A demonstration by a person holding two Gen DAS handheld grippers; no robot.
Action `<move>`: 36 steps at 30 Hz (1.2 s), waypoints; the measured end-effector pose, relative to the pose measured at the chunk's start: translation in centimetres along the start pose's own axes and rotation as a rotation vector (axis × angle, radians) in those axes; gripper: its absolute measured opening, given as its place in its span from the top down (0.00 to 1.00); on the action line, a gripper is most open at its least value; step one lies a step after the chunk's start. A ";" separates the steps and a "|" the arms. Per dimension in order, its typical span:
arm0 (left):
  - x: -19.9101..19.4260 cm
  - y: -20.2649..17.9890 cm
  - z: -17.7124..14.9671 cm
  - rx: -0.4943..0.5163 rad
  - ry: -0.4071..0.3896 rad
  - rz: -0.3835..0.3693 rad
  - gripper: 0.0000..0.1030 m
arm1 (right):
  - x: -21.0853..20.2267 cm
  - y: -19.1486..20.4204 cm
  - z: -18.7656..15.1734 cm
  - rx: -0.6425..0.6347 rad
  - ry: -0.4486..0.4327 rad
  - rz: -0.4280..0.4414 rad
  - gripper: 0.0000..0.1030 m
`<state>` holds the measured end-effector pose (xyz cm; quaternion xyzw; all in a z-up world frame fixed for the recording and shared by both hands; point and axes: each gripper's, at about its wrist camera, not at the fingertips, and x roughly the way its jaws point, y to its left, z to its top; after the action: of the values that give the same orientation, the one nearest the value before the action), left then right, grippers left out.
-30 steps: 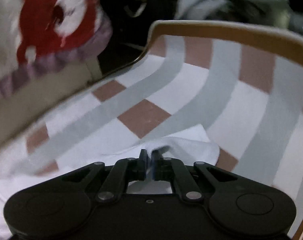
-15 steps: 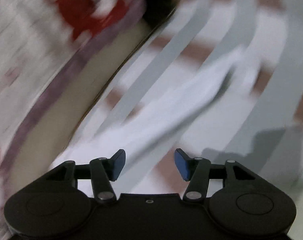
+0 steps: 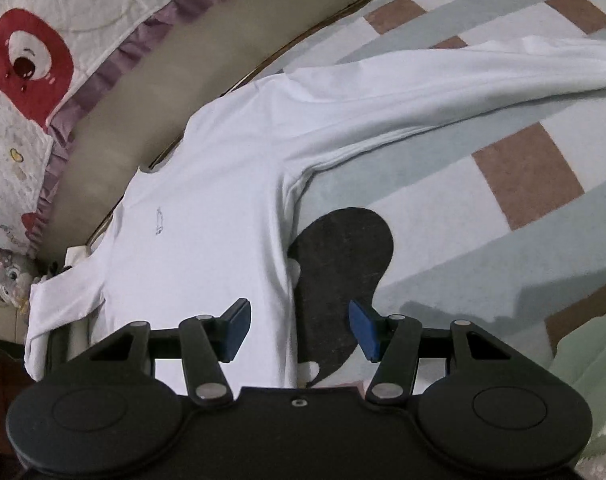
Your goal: Fold clothes
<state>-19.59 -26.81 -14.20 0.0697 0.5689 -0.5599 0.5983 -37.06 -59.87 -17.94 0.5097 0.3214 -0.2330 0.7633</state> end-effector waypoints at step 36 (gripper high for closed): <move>-0.2 -7.2 -3.5 0.182 0.031 -0.132 0.78 | 0.8 1.9 -2.3 0.028 0.135 0.359 0.40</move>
<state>-27.04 -26.79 -11.26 0.0946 0.5282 -0.6464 0.5425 -35.83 -57.04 -17.99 0.5838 0.2726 -0.0628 0.7621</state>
